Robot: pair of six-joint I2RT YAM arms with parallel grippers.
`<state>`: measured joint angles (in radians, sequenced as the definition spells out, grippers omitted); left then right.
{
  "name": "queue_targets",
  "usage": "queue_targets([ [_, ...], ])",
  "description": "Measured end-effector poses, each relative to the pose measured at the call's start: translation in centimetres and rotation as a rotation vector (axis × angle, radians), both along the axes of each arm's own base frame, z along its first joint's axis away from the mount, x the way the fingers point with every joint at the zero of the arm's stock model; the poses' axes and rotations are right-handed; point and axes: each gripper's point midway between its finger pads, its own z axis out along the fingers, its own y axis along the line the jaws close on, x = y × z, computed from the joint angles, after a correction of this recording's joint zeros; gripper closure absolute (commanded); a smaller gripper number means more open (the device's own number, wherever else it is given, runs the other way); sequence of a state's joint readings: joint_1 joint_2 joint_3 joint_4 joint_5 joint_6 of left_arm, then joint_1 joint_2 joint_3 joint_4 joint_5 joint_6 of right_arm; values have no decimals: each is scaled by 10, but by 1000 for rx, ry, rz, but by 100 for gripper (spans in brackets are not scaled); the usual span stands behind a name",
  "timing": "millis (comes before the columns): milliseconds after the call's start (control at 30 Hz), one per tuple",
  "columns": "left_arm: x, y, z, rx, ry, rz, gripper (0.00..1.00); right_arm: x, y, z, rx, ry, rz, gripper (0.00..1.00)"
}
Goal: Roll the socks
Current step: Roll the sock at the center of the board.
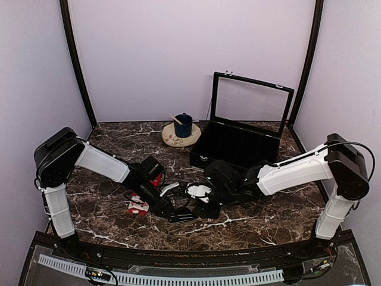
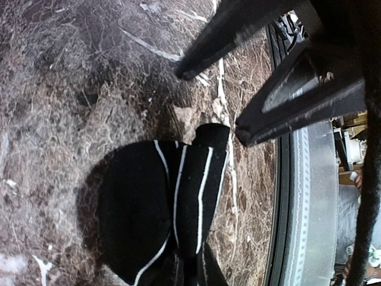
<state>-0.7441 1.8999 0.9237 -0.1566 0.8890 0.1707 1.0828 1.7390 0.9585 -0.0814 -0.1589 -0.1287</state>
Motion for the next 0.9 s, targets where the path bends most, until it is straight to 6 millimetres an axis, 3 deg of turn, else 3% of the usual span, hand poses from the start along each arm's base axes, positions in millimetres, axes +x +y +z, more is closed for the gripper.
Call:
queue_targets([
  [367,-2,1,0,-6,55,0,100,-17,15,1,-24,-64,96,63],
  [900,-5,1,-1,1,97,-1,100,-26,22,-18,-77,-72,167,63],
])
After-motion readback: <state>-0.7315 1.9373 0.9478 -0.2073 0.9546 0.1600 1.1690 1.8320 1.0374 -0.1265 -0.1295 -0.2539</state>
